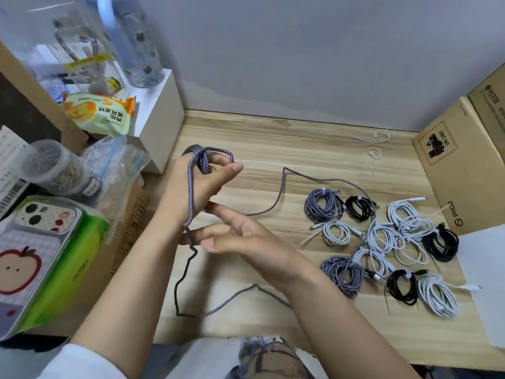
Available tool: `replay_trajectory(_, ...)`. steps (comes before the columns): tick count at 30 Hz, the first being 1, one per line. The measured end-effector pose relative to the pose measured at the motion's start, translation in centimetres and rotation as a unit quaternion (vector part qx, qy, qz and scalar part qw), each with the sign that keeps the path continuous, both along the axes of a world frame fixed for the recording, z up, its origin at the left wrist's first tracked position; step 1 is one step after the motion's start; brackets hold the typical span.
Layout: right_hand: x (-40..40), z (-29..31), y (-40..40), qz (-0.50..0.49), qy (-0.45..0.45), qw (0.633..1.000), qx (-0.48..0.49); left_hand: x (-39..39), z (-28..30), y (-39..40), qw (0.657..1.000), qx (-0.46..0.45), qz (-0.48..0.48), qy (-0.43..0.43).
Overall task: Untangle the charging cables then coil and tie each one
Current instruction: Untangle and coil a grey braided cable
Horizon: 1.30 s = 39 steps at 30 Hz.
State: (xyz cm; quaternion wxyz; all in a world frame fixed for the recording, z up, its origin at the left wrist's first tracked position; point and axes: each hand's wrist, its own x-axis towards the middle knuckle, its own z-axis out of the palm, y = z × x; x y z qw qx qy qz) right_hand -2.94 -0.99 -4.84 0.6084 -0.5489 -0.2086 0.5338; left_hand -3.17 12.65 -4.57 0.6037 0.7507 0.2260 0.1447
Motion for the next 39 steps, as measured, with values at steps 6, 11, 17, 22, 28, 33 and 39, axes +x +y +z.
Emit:
replay_trajectory(6, -1.2, 1.3, -0.4, -0.104, -0.077, 0.991, -0.021, 0.1, -0.3, -0.6, 0.993, 0.108, -0.037, 0.041)
replay_trajectory(11, 0.4, 2.1, -1.1, -0.278, -0.417, 0.860, -0.096, -0.3, -0.3, -0.3, 0.980, 0.148, -0.105, 0.076)
replay_trajectory(17, 4.6, 2.9, -1.4, -0.394, -0.569, 0.713, -0.115, -1.4, 0.9, -0.1, 0.893, 0.107, -0.393, 0.191)
replay_trajectory(22, 6.9, 0.7, -1.3, -0.340, -0.459, 0.814, -0.103, -2.3, 1.5, 0.5, 0.770, -0.345, -0.530, -0.078)
replay_trajectory(28, 4.3, -2.4, -1.0, -0.160, -0.409, 0.889, -0.127, -0.9, 2.3, 0.4, 0.556, -0.733, -0.271, -0.283)
replay_trajectory(33, 2.1, -2.3, -1.4, 0.015, -0.403, 0.903, -0.146, 0.6, 1.0, 0.9, 0.677, -0.675, -0.012, -0.292)
replay_trajectory(39, 1.4, -0.5, -2.6, 0.081, -0.452, 0.870, -0.176, 1.2, -1.5, -0.5, 0.923, -0.340, 0.024, -0.180)
